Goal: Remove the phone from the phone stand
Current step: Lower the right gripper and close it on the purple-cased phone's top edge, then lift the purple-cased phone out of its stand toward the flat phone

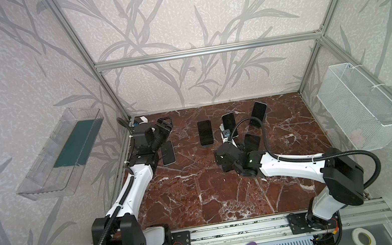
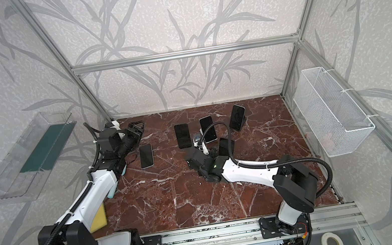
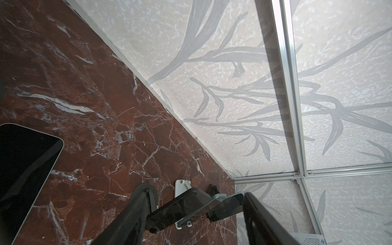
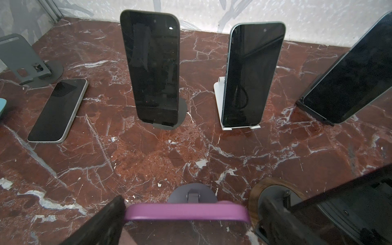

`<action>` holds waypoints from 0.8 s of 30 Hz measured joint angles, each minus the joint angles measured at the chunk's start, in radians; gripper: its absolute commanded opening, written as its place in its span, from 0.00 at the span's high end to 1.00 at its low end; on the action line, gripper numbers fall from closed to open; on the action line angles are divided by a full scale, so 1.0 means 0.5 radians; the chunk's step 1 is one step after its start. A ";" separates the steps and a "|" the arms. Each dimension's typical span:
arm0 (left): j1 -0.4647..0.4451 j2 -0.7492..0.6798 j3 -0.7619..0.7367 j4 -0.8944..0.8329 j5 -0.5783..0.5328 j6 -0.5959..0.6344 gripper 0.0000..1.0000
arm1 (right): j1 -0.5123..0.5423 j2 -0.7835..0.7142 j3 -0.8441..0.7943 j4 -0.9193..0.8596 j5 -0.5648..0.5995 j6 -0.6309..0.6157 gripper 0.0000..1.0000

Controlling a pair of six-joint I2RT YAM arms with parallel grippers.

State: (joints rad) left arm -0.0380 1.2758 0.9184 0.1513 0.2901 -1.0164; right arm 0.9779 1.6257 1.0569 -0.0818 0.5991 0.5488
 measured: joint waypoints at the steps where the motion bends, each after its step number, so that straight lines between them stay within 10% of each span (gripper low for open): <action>1: 0.000 0.000 0.000 0.000 0.000 0.000 0.28 | 0.000 0.006 0.000 0.012 -0.003 -0.001 0.05; 24: 0.000 0.021 -0.011 0.034 0.014 -0.018 0.29 | 0.000 0.012 -0.084 0.150 -0.112 -0.189 0.31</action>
State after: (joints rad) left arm -0.0380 1.2865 0.9131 0.1684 0.2974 -1.0256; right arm 0.9779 1.6318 1.0149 -0.0071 0.5430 0.4541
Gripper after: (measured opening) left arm 0.707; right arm 0.740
